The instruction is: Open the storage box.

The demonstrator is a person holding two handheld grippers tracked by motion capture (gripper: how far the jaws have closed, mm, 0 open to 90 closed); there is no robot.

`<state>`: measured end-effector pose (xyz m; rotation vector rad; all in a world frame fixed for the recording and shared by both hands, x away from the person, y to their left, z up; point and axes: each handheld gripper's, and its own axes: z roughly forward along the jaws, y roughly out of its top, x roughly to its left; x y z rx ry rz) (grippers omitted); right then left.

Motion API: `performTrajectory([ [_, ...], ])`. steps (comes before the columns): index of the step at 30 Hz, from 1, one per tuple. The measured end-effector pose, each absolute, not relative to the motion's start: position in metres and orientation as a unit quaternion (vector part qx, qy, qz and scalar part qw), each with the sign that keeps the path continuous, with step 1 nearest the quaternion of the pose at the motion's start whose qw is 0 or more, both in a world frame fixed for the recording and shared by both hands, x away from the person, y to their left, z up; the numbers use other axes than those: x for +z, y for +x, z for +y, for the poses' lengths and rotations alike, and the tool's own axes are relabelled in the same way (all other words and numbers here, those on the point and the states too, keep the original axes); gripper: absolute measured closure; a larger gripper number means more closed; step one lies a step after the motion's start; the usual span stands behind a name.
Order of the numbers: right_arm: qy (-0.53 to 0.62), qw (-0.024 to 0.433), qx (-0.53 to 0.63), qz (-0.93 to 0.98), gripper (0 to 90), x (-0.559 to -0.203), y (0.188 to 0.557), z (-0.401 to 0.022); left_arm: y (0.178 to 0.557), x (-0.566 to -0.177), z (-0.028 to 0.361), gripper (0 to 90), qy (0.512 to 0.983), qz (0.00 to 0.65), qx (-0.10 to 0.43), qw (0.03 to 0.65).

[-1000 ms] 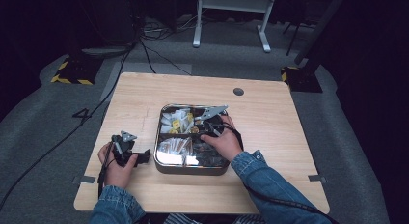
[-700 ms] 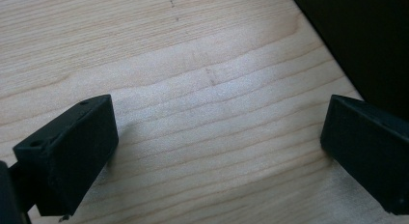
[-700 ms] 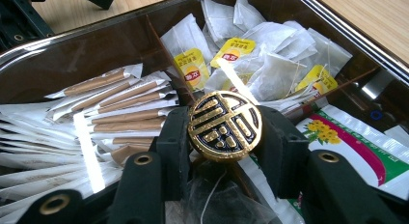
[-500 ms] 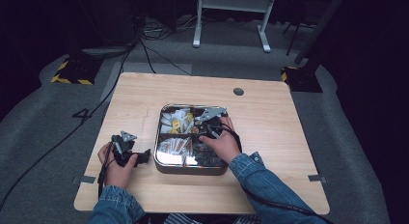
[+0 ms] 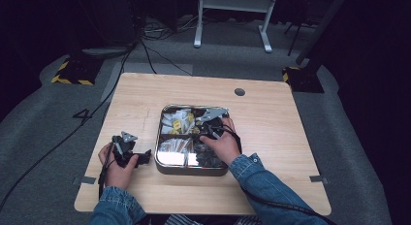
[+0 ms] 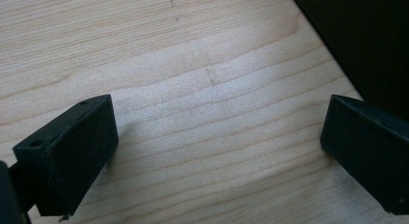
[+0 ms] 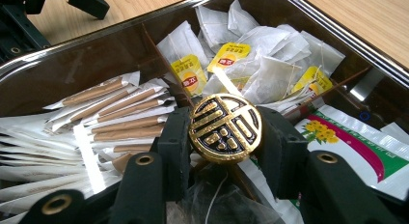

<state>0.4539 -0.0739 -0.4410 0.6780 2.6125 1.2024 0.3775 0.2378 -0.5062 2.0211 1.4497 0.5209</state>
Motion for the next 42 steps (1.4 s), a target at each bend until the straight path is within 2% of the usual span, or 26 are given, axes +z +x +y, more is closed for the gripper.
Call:
performTrajectory([
  [11,0.227,0.093,0.412,0.878,58.6,-0.430,0.453,-0.077,0.378,-0.506,0.238,0.0,0.759,0.545,0.196,0.296],
  [25,0.216,0.110,0.440,0.865,58.6,-0.393,0.447,-0.092,0.378,-0.506,0.238,0.1,0.759,0.545,0.196,0.296],
  [42,0.227,0.110,0.427,0.868,58.6,-0.384,0.449,-0.125,0.378,-0.506,0.238,0.1,0.760,0.545,0.196,0.296],
])
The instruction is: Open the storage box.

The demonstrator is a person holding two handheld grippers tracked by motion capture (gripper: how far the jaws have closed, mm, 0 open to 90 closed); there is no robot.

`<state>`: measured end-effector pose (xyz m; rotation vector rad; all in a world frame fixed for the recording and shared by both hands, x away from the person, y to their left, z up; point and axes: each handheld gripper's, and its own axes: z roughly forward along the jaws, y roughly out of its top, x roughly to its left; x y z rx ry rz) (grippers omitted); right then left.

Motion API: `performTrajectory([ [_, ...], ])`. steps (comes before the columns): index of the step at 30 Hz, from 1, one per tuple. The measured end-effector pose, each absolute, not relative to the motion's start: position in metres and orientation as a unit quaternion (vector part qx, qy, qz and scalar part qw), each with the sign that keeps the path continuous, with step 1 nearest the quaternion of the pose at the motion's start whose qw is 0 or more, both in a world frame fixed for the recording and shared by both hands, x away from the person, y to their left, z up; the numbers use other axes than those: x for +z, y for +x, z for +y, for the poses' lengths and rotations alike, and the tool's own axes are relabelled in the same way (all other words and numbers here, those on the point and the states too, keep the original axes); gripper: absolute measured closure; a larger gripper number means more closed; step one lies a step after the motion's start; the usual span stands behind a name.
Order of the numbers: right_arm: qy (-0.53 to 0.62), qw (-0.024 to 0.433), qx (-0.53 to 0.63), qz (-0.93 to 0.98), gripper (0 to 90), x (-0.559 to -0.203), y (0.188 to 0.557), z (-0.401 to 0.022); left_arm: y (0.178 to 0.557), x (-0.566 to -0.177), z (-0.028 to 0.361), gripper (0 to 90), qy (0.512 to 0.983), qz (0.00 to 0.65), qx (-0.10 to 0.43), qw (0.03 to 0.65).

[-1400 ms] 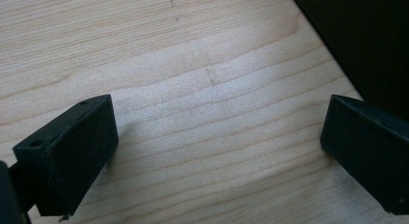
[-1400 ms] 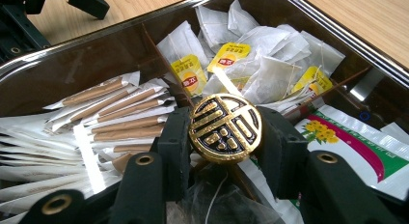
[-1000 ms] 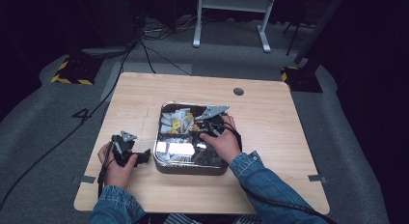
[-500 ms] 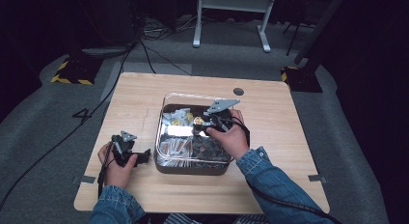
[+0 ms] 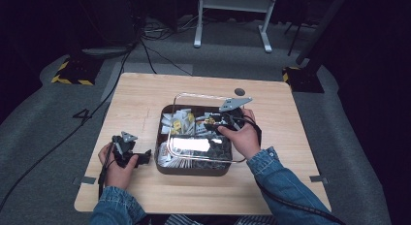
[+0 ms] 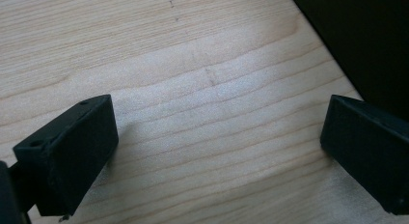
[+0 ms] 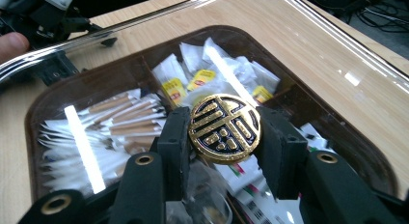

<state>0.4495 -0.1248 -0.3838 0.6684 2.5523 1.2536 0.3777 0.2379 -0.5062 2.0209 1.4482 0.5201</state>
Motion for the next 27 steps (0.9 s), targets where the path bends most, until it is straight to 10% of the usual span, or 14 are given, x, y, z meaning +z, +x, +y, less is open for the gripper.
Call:
performTrajectory([
  [27,0.284,0.128,0.414,0.856,58.5,-0.397,0.459,-0.225,0.378,-0.506,0.238,0.0,0.760,0.544,0.196,0.296],
])
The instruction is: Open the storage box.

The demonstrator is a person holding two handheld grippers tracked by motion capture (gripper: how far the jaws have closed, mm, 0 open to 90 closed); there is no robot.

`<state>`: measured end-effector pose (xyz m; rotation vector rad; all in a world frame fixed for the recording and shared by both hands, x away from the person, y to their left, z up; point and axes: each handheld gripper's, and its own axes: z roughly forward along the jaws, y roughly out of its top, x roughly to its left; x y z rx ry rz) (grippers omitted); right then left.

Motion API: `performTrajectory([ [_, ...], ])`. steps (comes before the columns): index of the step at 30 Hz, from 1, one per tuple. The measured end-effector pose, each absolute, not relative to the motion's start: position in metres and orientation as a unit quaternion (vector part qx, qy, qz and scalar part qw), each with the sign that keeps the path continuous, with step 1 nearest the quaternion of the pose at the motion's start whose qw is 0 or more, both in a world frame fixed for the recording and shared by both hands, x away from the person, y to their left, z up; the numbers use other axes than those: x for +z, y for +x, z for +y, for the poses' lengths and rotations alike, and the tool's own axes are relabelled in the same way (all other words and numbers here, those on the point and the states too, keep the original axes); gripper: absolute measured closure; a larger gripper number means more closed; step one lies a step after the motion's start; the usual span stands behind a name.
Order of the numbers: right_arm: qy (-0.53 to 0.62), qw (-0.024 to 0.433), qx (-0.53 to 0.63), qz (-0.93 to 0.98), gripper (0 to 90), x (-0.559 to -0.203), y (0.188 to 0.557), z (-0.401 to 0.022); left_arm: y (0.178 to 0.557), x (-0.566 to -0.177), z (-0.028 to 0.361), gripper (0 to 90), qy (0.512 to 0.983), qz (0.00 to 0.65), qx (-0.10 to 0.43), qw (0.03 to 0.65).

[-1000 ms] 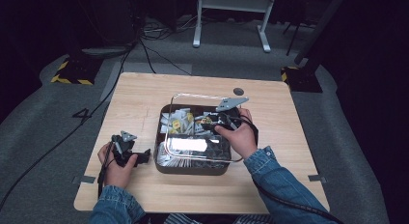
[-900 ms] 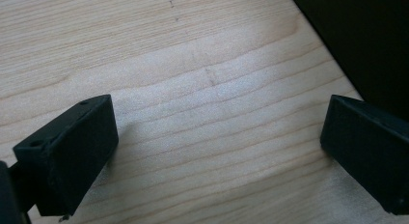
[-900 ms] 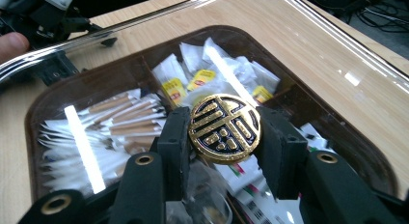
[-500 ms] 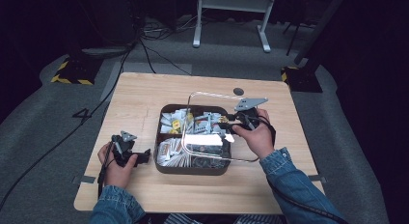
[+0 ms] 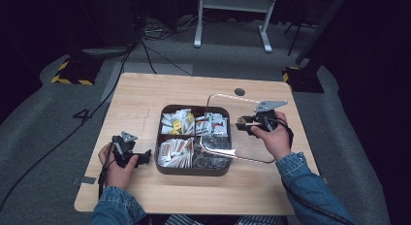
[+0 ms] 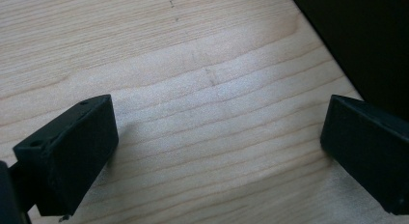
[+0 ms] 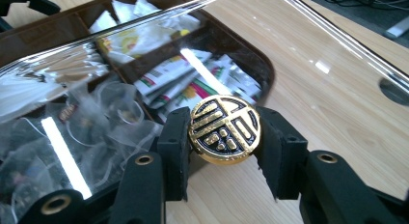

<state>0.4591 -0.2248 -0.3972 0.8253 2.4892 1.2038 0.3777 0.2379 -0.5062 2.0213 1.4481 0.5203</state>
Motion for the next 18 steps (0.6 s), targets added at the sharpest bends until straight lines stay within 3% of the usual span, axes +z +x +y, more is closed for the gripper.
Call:
performTrajectory([
  [18,0.329,0.142,0.402,0.843,58.5,-0.408,0.470,-0.284,0.378,-0.506,0.238,0.1,0.759,0.545,0.196,0.296],
])
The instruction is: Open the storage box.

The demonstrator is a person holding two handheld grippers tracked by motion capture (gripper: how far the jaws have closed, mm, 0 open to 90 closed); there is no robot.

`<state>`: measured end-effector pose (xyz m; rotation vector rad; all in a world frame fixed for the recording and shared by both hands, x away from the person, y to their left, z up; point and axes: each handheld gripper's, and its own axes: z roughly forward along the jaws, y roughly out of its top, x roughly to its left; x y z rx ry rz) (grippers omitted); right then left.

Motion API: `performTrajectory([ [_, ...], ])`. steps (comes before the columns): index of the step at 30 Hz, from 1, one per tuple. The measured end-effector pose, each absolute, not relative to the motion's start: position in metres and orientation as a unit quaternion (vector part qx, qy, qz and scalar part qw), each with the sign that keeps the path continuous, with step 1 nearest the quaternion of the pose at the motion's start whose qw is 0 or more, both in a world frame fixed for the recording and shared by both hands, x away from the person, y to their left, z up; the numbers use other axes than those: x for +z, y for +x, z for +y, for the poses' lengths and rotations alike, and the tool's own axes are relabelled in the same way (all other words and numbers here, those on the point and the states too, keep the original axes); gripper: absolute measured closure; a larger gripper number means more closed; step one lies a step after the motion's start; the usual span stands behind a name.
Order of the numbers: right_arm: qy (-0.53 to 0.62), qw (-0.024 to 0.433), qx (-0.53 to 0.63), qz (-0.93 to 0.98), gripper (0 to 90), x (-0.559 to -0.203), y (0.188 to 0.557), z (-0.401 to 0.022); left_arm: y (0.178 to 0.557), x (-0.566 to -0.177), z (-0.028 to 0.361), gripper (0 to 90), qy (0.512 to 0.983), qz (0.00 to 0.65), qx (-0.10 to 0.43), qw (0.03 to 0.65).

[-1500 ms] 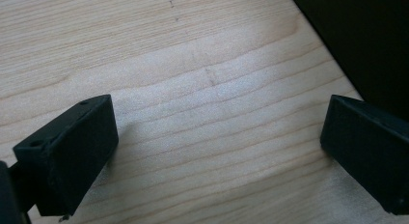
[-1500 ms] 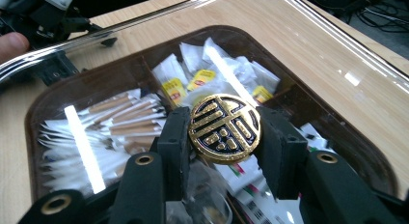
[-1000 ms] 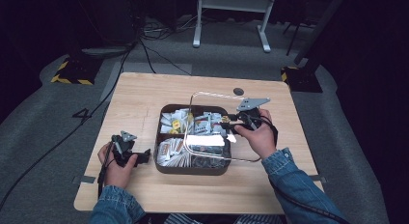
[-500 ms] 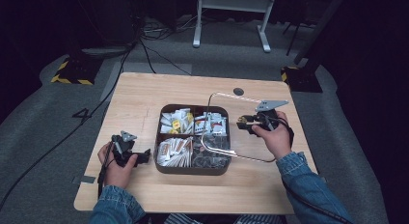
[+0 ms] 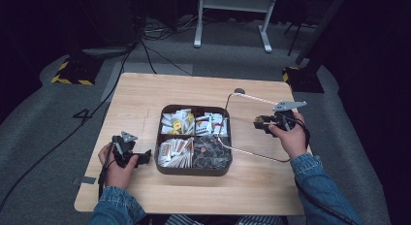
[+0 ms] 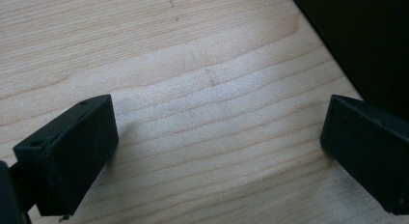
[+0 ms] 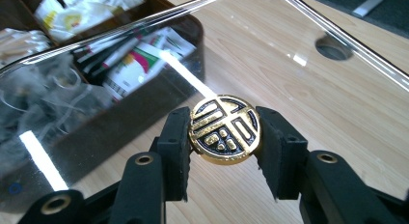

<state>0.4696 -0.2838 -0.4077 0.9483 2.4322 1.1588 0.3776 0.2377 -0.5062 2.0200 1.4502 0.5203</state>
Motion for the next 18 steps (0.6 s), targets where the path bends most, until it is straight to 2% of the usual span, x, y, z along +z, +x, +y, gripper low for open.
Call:
performTrajectory([
  [18,0.373,0.155,0.375,0.835,58.5,-0.419,0.478,-0.331,0.378,-0.506,0.238,0.1,0.760,0.545,0.196,0.296],
])
